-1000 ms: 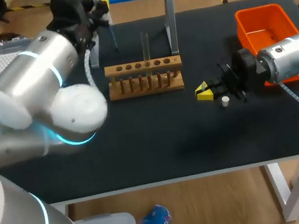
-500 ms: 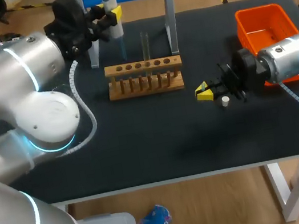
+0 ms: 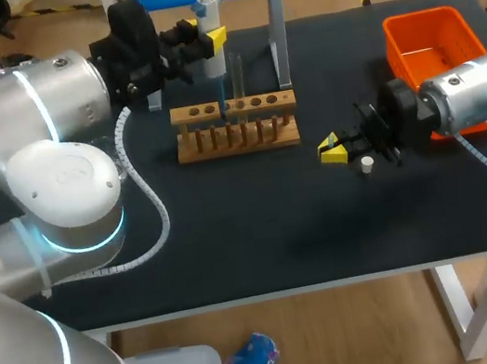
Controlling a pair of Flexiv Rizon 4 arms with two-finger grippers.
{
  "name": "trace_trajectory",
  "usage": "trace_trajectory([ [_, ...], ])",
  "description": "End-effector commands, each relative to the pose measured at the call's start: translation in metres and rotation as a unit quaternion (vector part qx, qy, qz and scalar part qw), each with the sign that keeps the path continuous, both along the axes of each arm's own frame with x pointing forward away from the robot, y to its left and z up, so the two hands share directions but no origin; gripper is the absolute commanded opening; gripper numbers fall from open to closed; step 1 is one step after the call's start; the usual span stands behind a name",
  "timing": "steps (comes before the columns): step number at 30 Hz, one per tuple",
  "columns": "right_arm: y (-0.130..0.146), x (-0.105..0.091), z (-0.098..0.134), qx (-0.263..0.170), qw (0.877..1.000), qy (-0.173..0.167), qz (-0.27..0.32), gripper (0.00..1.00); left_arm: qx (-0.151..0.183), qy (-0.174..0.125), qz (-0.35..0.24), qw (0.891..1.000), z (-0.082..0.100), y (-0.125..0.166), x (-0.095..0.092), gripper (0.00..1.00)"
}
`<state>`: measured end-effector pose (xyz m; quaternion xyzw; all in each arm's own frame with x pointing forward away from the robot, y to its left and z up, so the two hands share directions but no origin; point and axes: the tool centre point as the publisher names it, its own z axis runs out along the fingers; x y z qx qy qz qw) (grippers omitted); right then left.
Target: Invert the test tube, pick up the pipette, mount the tip to pipette, aspirate from beaker and dispense into the tube, eject the tip, return the pipette, and cap with the stopper.
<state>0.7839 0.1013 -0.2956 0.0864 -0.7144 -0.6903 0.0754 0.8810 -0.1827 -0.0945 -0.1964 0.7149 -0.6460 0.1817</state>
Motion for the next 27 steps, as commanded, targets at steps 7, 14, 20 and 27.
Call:
trace_trajectory([
  [7,-0.001,0.000,0.001,-0.001,1.000,0.000,0.001,0.00,-0.006,-0.019,0.043,0.999,-0.004,-0.010,-0.010,0.00],
  [14,-0.001,0.000,0.001,-0.001,1.000,0.000,0.001,0.00,-0.006,-0.019,0.043,0.999,-0.004,-0.010,-0.010,0.00],
  [20,-0.001,0.000,0.001,-0.001,1.000,0.000,0.001,0.00,-0.006,-0.019,0.043,0.999,-0.004,-0.010,-0.010,0.00],
  [27,-0.001,0.000,0.001,-0.001,1.000,0.000,0.001,0.00,-0.006,-0.025,-0.025,0.999,-0.010,-0.038,-0.031,0.00],
])
